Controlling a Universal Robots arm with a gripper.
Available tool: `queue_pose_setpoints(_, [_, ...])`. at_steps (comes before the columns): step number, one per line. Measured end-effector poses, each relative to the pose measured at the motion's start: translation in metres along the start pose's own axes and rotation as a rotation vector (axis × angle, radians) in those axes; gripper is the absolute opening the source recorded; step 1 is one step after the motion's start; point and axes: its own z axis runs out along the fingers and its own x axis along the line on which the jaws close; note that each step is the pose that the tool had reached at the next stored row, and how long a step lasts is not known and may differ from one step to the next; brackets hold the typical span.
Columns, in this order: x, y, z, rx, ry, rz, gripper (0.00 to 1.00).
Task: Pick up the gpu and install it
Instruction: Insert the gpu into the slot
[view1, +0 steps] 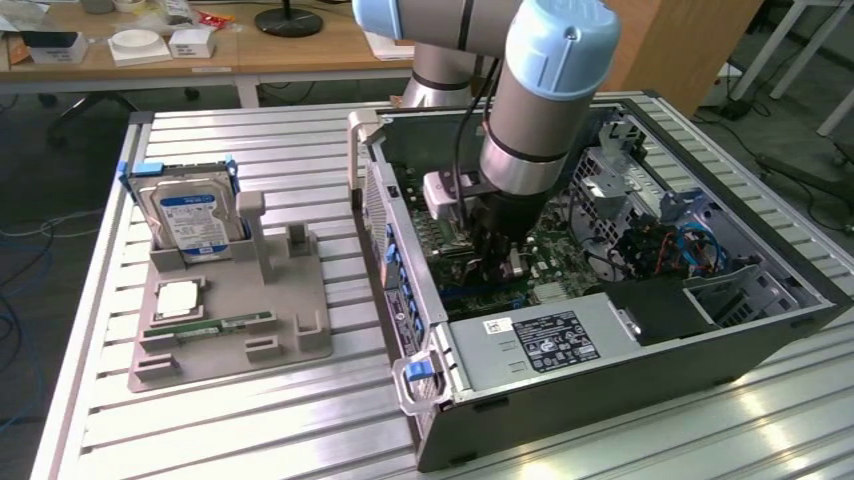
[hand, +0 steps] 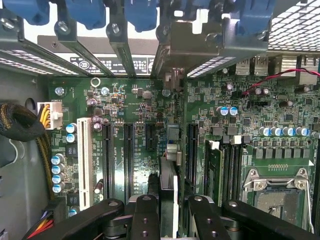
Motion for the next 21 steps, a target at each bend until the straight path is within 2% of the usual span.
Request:
queue_pose_setpoints(17, [0.0, 0.0001, 0.0005, 0.0, 0.0, 0.0, 0.27])
queue_pose_setpoints(21, [-0.0003, 0.0, -0.0027, 0.0002, -0.0003, 0.0, 0.27])
